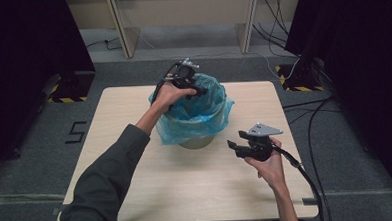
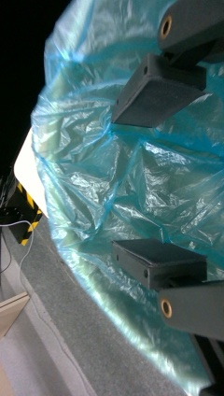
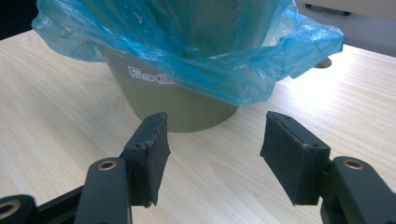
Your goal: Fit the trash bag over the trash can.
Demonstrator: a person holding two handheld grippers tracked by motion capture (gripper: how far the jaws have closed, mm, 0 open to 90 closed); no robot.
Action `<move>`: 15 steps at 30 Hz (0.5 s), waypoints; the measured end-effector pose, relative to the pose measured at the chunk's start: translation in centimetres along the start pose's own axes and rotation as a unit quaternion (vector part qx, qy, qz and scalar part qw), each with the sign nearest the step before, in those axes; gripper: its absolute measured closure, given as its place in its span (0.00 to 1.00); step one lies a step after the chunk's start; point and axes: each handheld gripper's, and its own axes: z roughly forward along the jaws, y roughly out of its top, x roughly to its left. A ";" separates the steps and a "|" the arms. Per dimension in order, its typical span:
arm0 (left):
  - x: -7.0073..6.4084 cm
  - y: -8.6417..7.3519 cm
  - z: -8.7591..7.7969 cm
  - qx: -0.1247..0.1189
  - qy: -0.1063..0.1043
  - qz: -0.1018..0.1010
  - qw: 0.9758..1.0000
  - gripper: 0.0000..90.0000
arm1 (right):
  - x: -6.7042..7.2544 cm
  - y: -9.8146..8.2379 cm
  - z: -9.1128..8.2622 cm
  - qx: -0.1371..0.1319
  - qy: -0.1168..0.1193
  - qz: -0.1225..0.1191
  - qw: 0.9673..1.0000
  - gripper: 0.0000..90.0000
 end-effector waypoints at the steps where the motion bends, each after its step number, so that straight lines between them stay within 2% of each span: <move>1: 0.1 -0.1 0.2 0.001 0.001 -0.002 1.000 0.36 | 0.0 0.0 0.1 0.001 -0.001 0.000 1.000 0.45; 8: 0.5 -0.9 1.7 0.009 0.005 -0.011 1.000 0.32 | 0.0 -0.2 0.5 0.008 0.005 -0.001 1.000 0.45; 12: 0.3 -0.7 0.9 -0.011 0.004 -0.015 1.000 0.31 | 0.0 -0.2 0.5 0.009 0.004 0.003 1.000 0.45; 15: -0.4 -0.2 -0.3 -0.030 -0.002 -0.007 1.000 0.31 | 0.0 -0.2 0.5 0.008 0.003 0.002 1.000 0.45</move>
